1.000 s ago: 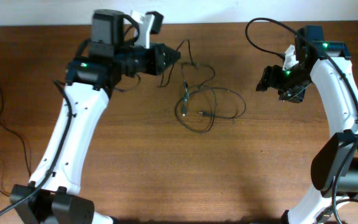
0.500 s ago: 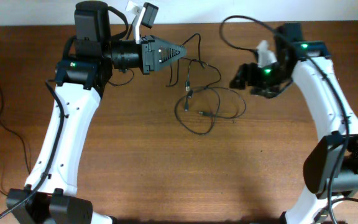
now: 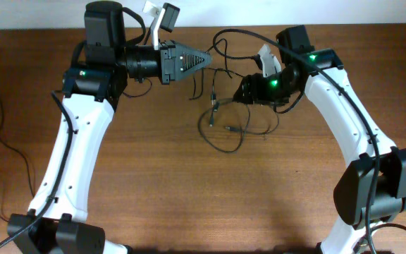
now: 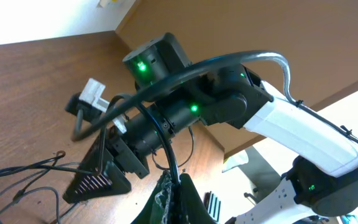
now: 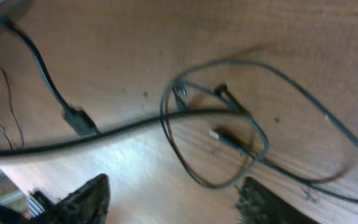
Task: Untangle cables
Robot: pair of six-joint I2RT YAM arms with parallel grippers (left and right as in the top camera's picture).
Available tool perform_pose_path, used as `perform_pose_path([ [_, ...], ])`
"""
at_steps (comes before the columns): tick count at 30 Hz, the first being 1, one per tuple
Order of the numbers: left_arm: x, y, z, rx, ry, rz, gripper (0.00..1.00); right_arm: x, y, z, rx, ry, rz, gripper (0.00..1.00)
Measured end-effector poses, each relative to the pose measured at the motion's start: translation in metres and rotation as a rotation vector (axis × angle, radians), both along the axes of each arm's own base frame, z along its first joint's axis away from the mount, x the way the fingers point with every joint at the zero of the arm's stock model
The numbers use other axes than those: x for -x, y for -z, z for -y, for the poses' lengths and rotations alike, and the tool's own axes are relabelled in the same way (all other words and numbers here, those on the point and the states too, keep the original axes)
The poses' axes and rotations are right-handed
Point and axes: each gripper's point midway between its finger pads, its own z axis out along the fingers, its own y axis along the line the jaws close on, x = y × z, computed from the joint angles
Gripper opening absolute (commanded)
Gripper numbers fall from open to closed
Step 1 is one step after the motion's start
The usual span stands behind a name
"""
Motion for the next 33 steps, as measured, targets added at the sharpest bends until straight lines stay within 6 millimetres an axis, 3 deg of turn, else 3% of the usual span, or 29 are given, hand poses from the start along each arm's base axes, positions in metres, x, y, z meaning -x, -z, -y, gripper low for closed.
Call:
perform_pose_path([
  [4, 0.002, 0.002, 0.000, 0.000, 0.002, -0.022, 0.00, -0.014, -0.006, -0.003, -0.022, 0.020, 0.053, 0.56],
  [6, 0.002, 0.002, 0.000, 0.000, 0.003, -0.026, 0.00, -0.019, -0.008, -0.004, -0.030, 0.031, 0.070, 0.44],
  [7, 0.002, 0.002, 0.000, 0.000, 0.003, -0.030, 0.00, -0.022, -0.010, -0.005, -0.034, 0.033, 0.084, 0.33],
  [12, 0.003, 0.002, 0.000, 0.004, 0.003, -0.045, 0.00, -0.027, -0.013, -0.006, -0.043, 0.037, 0.108, 0.04],
  [16, 0.003, 0.003, 0.000, 0.004, 0.001, -0.048, 0.00, -0.027, -0.011, -0.004, -0.025, 0.043, 0.107, 0.04],
  [22, -0.006, 0.018, -0.006, -0.055, -0.081, -0.101, 0.00, -0.017, 0.009, 0.022, 0.115, 0.155, 0.010, 0.04],
  [28, -0.018, 0.072, -0.035, -0.277, -0.323, -0.279, 0.00, -0.012, 0.029, 0.041, 0.202, 0.265, -0.048, 0.04],
  [30, -0.018, 0.097, -0.053, -0.405, -0.427, -0.344, 0.00, -0.007, 0.038, 0.043, 0.211, 0.287, -0.078, 0.04],
  [33, -0.007, 0.122, -0.064, -0.535, -0.483, -0.409, 0.00, -0.009, 0.039, 0.041, 0.198, 0.293, -0.079, 0.04],
])
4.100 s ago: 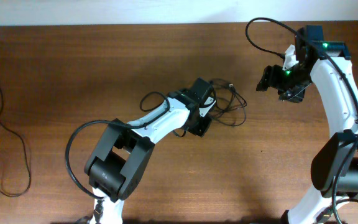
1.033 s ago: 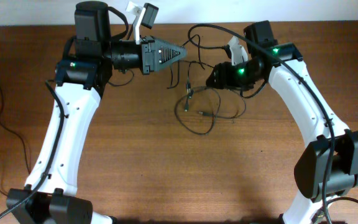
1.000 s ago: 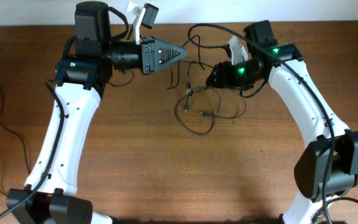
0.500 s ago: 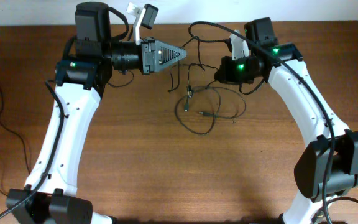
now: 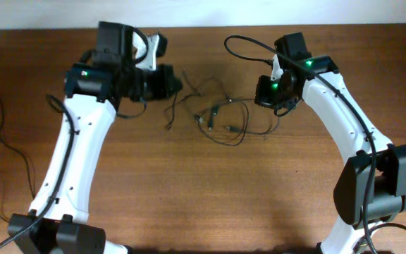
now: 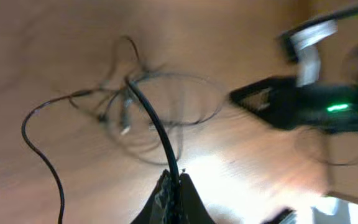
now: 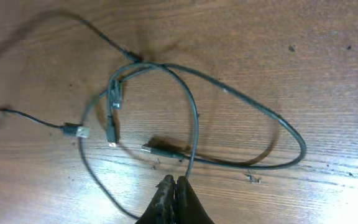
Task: Untangle cables
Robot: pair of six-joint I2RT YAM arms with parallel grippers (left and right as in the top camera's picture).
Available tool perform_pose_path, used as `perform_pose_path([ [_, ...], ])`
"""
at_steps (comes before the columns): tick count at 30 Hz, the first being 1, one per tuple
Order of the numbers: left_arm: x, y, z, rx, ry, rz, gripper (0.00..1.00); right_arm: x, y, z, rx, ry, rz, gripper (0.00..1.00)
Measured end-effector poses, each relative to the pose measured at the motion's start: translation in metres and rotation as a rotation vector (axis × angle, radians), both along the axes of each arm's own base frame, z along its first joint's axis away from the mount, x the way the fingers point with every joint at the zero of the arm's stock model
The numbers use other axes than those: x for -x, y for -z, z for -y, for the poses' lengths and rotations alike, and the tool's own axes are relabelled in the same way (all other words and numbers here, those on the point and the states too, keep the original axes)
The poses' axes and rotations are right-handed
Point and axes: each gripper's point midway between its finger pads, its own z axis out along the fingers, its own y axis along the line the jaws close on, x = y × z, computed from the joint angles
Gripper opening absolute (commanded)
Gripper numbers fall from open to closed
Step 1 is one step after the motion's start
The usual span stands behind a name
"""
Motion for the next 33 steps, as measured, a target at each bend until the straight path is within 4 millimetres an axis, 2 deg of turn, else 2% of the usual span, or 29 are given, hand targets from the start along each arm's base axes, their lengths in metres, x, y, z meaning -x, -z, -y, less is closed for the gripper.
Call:
perform_pose_path([
  [4, 0.022, 0.035, 0.005, -0.094, 0.015, -0.108, 0.00, -0.005, -0.006, -0.011, -0.067, -0.011, 0.019, 0.04],
  [7, 0.038, 0.063, 0.007, -0.141, 0.035, -0.212, 0.00, -0.006, -0.011, -0.022, -0.130, -0.031, 0.025, 0.10],
  [9, 0.040, 0.070, 0.007, -0.148, 0.037, -0.232, 0.00, -0.005, -0.014, -0.028, -0.162, -0.044, 0.025, 0.15],
  [11, 0.037, 0.068, 0.011, -0.130, 0.060, -0.211, 0.00, -0.003, -0.016, -0.035, -0.182, -0.055, 0.021, 0.18],
  [14, 0.034, 0.048, 0.038, 0.011, 0.209, -0.114, 0.00, 0.001, -0.019, -0.053, -0.208, -0.096, 0.028, 0.24],
  [17, 0.041, 0.027, 0.060, 0.152, 0.350, -0.049, 0.00, 0.001, -0.021, -0.061, -0.225, -0.099, 0.035, 0.29],
  [19, 0.046, 0.007, 0.072, 0.252, 0.434, 0.004, 0.00, -0.001, -0.023, -0.063, -0.232, -0.102, 0.045, 0.36],
  [21, 0.048, -0.019, 0.082, 0.343, 0.505, 0.072, 0.00, -0.004, -0.024, -0.064, -0.240, -0.098, 0.055, 0.38],
  [25, 0.053, -0.053, 0.093, 0.475, 0.603, 0.168, 0.00, -0.011, -0.030, -0.067, -0.274, -0.077, 0.075, 0.43],
  [33, 0.060, -0.088, 0.101, 0.623, 0.732, 0.298, 0.00, -0.018, -0.040, -0.067, -0.348, -0.069, 0.089, 0.45],
])
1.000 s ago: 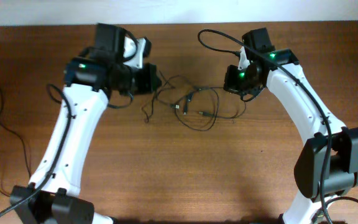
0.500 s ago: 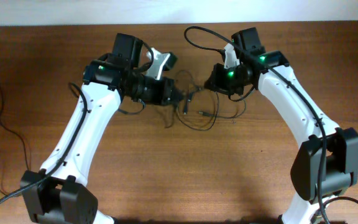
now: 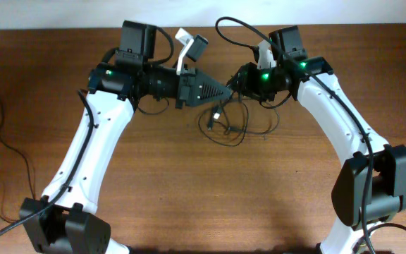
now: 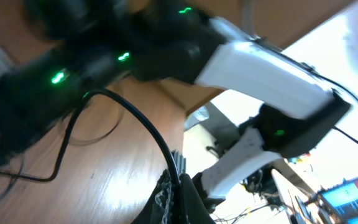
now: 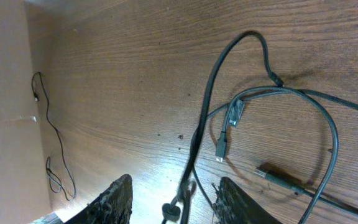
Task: Untangle cables
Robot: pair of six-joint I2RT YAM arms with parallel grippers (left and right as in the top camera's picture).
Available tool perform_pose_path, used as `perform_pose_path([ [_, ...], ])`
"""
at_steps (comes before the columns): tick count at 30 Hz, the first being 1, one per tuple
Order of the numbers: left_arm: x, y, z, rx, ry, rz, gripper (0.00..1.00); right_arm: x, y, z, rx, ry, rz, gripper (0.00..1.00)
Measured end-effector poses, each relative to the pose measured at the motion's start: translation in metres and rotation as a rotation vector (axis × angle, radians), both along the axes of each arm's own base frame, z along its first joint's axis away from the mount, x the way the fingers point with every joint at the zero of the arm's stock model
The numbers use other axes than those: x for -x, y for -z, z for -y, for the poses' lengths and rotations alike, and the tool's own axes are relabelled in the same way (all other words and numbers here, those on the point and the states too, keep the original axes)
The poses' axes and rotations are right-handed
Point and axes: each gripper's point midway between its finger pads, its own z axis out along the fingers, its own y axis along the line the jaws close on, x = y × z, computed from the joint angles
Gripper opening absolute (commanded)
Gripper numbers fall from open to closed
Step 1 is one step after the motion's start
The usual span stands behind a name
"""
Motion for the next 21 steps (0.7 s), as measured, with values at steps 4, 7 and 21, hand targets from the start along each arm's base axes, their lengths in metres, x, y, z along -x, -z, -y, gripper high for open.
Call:
perform_pose_path([
  [4, 0.007, -0.024, 0.002, 0.113, 0.087, 0.094, 0.00, 0.000, -0.001, -0.001, -0.008, 0.000, -0.004, 0.45],
  [7, 0.013, -0.031, 0.003, 0.150, 0.127, 0.102, 0.00, 0.000, -0.001, -0.001, -0.008, 0.002, -0.006, 0.40],
  [21, -0.021, -0.043, -0.014, 0.133, 0.015, 0.164, 0.00, 0.021, 0.035, 0.050, 0.240, 0.098, -0.140, 0.04],
])
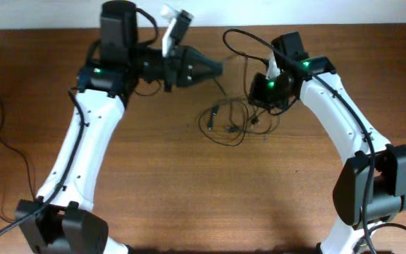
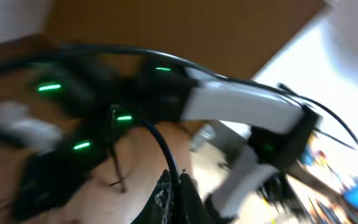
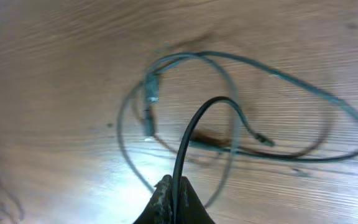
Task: Untangle cables
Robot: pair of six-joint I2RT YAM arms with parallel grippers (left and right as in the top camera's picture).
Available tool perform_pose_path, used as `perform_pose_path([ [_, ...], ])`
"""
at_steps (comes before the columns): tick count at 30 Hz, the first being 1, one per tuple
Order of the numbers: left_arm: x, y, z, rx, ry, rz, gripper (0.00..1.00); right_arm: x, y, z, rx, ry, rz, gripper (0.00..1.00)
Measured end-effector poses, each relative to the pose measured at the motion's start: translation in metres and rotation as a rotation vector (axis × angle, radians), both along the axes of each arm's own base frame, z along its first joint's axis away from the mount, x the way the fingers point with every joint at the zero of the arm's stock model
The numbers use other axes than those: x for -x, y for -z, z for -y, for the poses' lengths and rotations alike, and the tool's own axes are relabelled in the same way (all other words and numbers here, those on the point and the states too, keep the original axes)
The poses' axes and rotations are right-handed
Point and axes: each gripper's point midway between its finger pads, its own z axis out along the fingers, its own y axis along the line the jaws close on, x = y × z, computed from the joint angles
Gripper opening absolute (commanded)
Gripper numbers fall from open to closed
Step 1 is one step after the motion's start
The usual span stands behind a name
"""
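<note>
A tangle of thin grey cables (image 1: 228,125) lies on the wooden table (image 1: 189,190), its loops and plugs also visible in the right wrist view (image 3: 229,106). My left gripper (image 1: 217,68) points right, above and to the far left of the tangle, shut on a black cable (image 2: 160,146) that rises from its tips (image 2: 173,183). My right gripper (image 1: 257,101) hangs over the tangle's right side. It is shut on a black cable (image 3: 191,124) that arcs up from its tips (image 3: 171,183) and drops towards the loops.
A separate thin dark cable (image 1: 5,152) trails along the table's left edge. The table's far edge (image 1: 344,28) meets a white wall. The right arm's white link (image 1: 344,134) spans the right side.
My right gripper was open with a cable between its fingers; now it is shut on the black cable and sits lower right. My left gripper has drawn back from the right arm, still shut.
At first my left gripper held its cable at the far side while the right stood open over the tangle. Then the left was further left and the right was shut on a cable. Then the grippers were close together, right open. Now both are shut on black cables, apart.
</note>
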Motion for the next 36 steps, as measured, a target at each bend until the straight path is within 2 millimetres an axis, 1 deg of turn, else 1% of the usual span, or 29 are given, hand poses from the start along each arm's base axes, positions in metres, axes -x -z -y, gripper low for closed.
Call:
perform_pose_path([
  [1, -0.016, 0.007, -0.008, -0.036, -0.090, -0.044, 0.00, 0.001, 0.002, 0.005, 0.014, -0.001, -0.006, 0.04],
  [2, -0.024, 0.012, -0.014, -0.062, -0.144, -0.076, 0.00, 0.003, 0.004, 0.010, 0.027, -0.001, -0.015, 0.04],
  [4, -0.051, 0.037, -0.032, -0.167, -0.338, -0.183, 0.00, 0.008, 0.007, 0.019, 0.049, -0.006, -0.035, 0.04],
  [5, -0.064, 0.053, -0.044, -0.233, -0.444, -0.234, 0.00, 0.009, 0.008, 0.025, 0.062, -0.008, -0.042, 0.04],
  [7, -0.081, 0.084, -0.070, -0.370, -0.635, -0.312, 0.00, 0.011, 0.011, 0.035, 0.075, -0.013, -0.049, 0.04],
  [9, -0.088, 0.112, -0.097, -0.518, -0.796, -0.373, 0.00, 0.012, 0.012, 0.046, 0.080, -0.022, -0.055, 0.04],
  [11, -0.089, 0.136, -0.126, -0.665, -0.940, -0.411, 0.00, 0.013, 0.011, 0.054, 0.060, -0.046, -0.055, 0.04],
  [13, -0.087, 0.148, -0.146, -0.766, -1.031, -0.426, 0.00, 0.014, 0.007, 0.057, 0.005, -0.080, -0.050, 0.04],
  [15, -0.087, 0.157, -0.168, -0.860, -1.123, -0.421, 0.00, 0.016, 0.001, 0.058, -0.071, -0.118, -0.039, 0.04],
  [16, -0.087, 0.158, -0.175, -0.890, -1.156, -0.414, 0.00, 0.019, -0.005, 0.054, -0.140, -0.148, -0.031, 0.04],
  [18, -0.088, 0.160, -0.187, -0.935, -1.211, -0.398, 0.00, 0.021, -0.026, 0.048, -0.305, -0.203, 0.021, 0.04],
  [19, -0.089, 0.160, -0.193, -0.955, -1.236, -0.390, 0.00, 0.021, -0.038, 0.049, -0.373, -0.220, 0.055, 0.04],
  [20, -0.089, 0.160, -0.196, -0.965, -1.250, -0.386, 0.00, 0.023, -0.052, 0.050, -0.433, -0.228, 0.090, 0.04],
  [22, -0.090, 0.160, -0.200, -0.980, -1.270, -0.380, 0.00, 0.027, -0.074, 0.057, -0.489, -0.223, 0.139, 0.04],
  [25, -0.090, 0.160, -0.204, -0.992, -1.288, -0.377, 0.00, 0.039, -0.114, 0.072, -0.535, -0.207, 0.234, 0.04],
  [28, -0.090, 0.160, -0.206, -0.986, -1.289, -0.384, 0.00, 0.050, -0.142, 0.082, -0.550, -0.194, 0.296, 0.04],
  [30, -0.092, 0.158, -0.201, -0.959, -1.259, -0.378, 0.00, 0.055, -0.149, 0.081, -0.553, -0.198, 0.311, 0.04],
  [32, -0.097, 0.153, -0.188, -0.897, -1.180, -0.342, 0.00, 0.056, -0.150, 0.079, -0.554, -0.208, 0.314, 0.04],
  [34, -0.100, 0.143, -0.165, -0.804, -1.044, -0.289, 0.00, 0.058, -0.149, 0.070, -0.556, -0.234, 0.310, 0.04],
  [35, -0.099, 0.141, -0.158, -0.778, -1.004, -0.277, 0.00, 0.058, -0.150, 0.062, -0.558, -0.259, 0.312, 0.04],
  [36, -0.097, 0.135, -0.143, -0.728, -0.926, -0.250, 0.00, 0.058, -0.151, 0.054, -0.555, -0.285, 0.323, 0.04],
])
